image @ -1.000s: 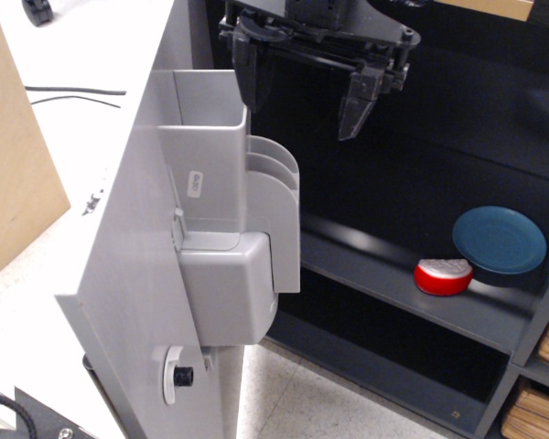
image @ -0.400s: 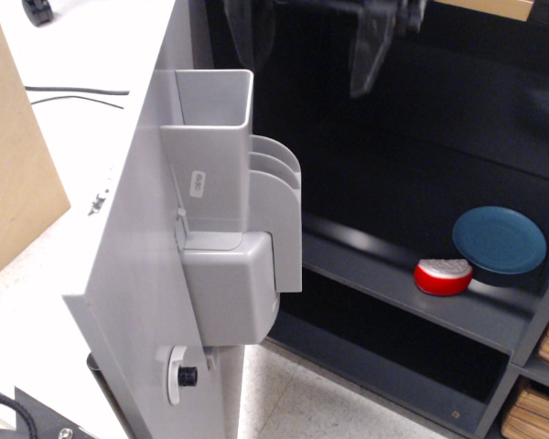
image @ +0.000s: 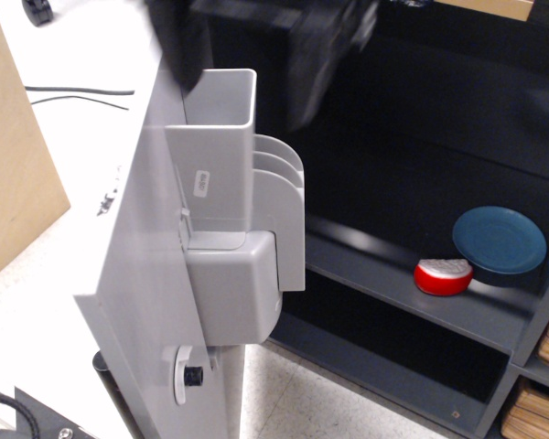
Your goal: Close fridge
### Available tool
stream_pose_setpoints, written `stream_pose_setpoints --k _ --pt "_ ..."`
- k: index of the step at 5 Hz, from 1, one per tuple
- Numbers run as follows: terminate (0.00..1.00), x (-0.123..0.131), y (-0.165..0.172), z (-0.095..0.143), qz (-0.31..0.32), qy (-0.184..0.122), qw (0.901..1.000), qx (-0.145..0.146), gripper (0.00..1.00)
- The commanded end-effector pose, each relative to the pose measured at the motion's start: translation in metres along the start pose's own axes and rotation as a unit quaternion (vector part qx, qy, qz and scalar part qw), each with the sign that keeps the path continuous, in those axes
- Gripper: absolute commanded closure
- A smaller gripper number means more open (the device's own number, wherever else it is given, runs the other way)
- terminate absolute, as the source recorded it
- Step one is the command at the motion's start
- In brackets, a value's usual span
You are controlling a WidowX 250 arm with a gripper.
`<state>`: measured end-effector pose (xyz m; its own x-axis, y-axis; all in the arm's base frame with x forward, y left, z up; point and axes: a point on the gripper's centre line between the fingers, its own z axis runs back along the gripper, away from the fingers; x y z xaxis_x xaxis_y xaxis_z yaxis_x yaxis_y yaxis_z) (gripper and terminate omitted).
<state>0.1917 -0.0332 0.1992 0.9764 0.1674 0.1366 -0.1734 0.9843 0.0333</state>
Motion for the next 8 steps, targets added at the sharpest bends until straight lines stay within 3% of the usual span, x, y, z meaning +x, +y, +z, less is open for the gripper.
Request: stream_pose_setpoints --k 1,2,3,4,5,6,8 --pt "0.00 -0.029 0.027 0.000 0.015 -0.008 0.9997 0.019 0.00" --pt "0.00 -0.031 0.033 -0.004 0.026 -0.011 0.9989 0.038 0.00" --pt "0.00 -0.028 0.033 -0.014 0.034 -0.003 0.9990 0.027 0.00" --pt "0.00 -0.023 0.019 -0.040 0.044 0.008 0.9989 0.018 0.00" --pt "0.00 -0.003 0.007 -0.043 0.086 -0.006 0.9961 -0.022 0.00" --pt "0.00 0.023 -0.010 -0.031 0.094 0.003 0.9945 -0.047 0.00" --pt "0.00 0.071 -0.052 -0.012 0.116 -0.033 0.9902 -0.071 0.00"
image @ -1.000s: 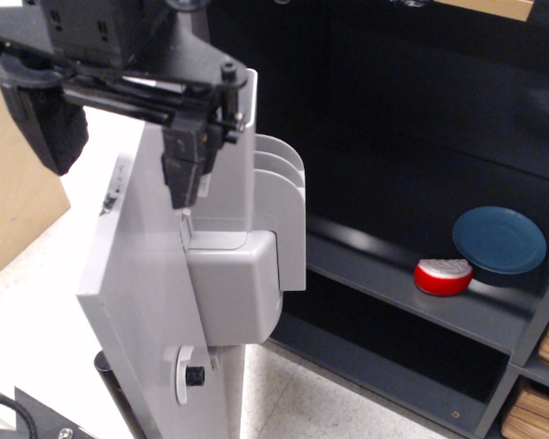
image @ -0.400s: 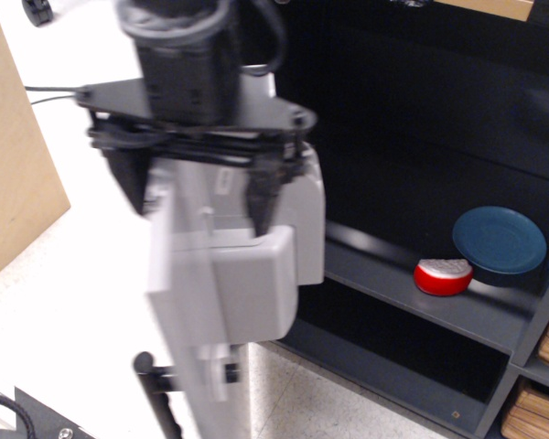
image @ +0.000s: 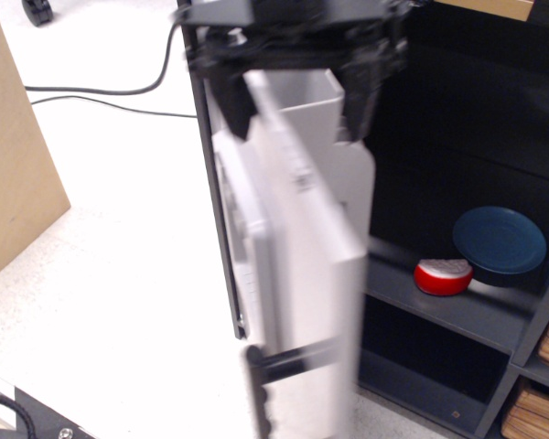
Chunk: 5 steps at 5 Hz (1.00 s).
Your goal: Close fridge
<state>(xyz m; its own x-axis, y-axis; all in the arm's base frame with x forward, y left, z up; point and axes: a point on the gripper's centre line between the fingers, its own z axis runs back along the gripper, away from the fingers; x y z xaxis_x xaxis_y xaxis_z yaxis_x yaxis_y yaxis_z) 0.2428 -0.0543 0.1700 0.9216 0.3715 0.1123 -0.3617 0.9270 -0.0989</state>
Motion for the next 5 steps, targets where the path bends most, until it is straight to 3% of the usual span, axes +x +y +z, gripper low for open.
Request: stream_pose_setpoints --k 1,2,3,4,5 --pt "0.00 0.022 -0.035 0.034 -0.007 -0.038 0.9984 -0.041 0.00" --pt "0.00 0.003 -0.023 0.037 -0.053 -0.027 0.9976 -0.036 0.00" --pt "0.00 -0.016 -0.011 0.017 -0.104 -0.033 0.9941 -0.007 0.00" --pt "0.00 -0.019 -0.008 -0.020 -0.135 -0.034 0.9901 0.019 0.00" --pt "0.00 -0.011 -0.022 -0.049 -0.154 -0.043 0.9869 0.019 0.00"
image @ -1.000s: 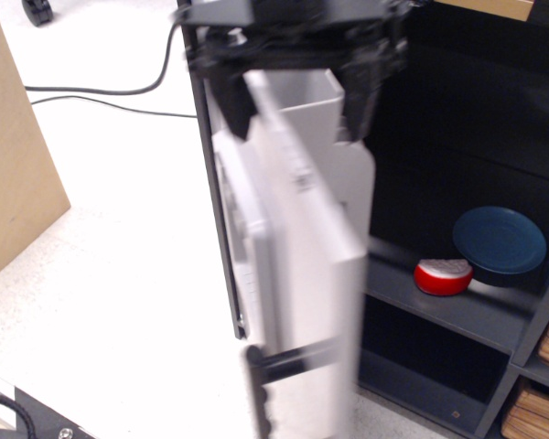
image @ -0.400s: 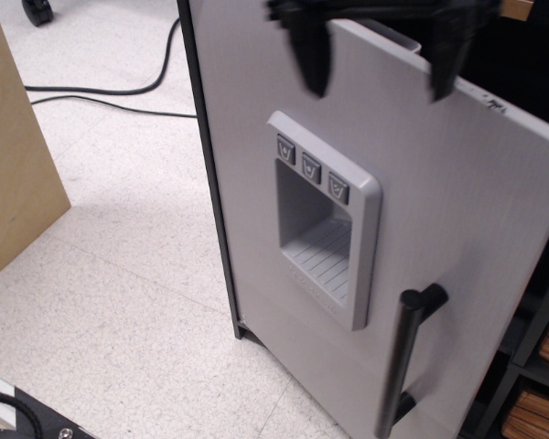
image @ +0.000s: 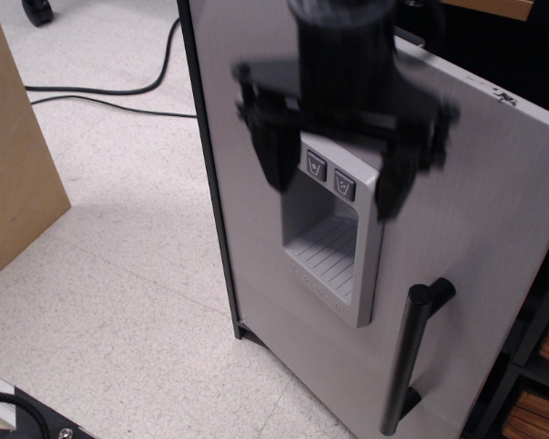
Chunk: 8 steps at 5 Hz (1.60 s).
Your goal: Close fridge
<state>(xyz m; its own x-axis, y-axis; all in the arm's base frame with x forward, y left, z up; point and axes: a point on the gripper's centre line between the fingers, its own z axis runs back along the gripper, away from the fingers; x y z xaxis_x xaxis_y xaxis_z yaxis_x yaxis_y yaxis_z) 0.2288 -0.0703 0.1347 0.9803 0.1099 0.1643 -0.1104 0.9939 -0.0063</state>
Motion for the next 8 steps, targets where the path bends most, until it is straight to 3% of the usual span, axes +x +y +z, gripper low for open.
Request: stream_pose_setpoints --k 1,3,6,8 --pt "0.00 0.027 -0.026 -0.025 -0.032 -0.045 0.9981 -0.027 0.00" --pt "0.00 0.063 -0.042 -0.035 -0.033 -0.079 0.9948 -0.055 0.00" --pt "0.00 0.107 -0.053 -0.051 -0.016 -0.131 0.9902 -0.045 0.00" --pt "0.00 0.118 -0.053 -0.056 -0.010 -0.156 0.9871 -0.036 0.00"
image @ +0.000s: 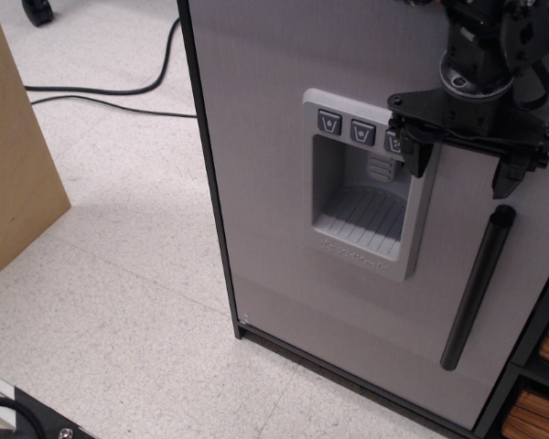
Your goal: Close fridge
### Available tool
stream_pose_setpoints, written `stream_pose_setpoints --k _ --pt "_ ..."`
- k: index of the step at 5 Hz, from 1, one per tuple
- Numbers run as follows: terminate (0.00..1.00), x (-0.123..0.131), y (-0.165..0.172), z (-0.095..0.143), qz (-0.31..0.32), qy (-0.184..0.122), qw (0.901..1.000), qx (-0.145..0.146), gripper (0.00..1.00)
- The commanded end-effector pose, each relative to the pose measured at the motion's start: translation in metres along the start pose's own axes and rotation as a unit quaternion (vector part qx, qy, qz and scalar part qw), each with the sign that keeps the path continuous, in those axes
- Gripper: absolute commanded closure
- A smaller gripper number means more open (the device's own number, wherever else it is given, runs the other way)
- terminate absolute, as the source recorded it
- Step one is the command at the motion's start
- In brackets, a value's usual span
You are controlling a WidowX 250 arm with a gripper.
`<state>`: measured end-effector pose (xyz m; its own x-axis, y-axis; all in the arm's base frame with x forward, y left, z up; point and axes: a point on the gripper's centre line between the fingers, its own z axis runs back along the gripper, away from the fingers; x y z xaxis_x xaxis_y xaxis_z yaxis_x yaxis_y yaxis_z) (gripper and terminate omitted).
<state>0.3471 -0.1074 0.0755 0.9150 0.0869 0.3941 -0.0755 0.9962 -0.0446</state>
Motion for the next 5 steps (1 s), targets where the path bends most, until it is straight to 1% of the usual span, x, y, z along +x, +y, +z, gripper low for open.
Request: stream_pose_setpoints --k 1,2,3,4,5 --pt "0.00 0.022 -0.003 0.017 0.004 -0.042 0.9991 -0.011 0.00" --pt "0.00 0.007 0.003 0.032 0.000 -0.015 0.9998 -0.014 0.00" --pt "0.00 -0.015 0.017 0.047 -0.006 0.036 0.9993 0.000 0.00" --pt "0.00 -0.015 0.017 0.047 -0.006 0.036 0.9993 0.000 0.00" --pt "1.00 -0.015 0.017 0.047 -0.006 0.036 0.9993 0.000 0.00"
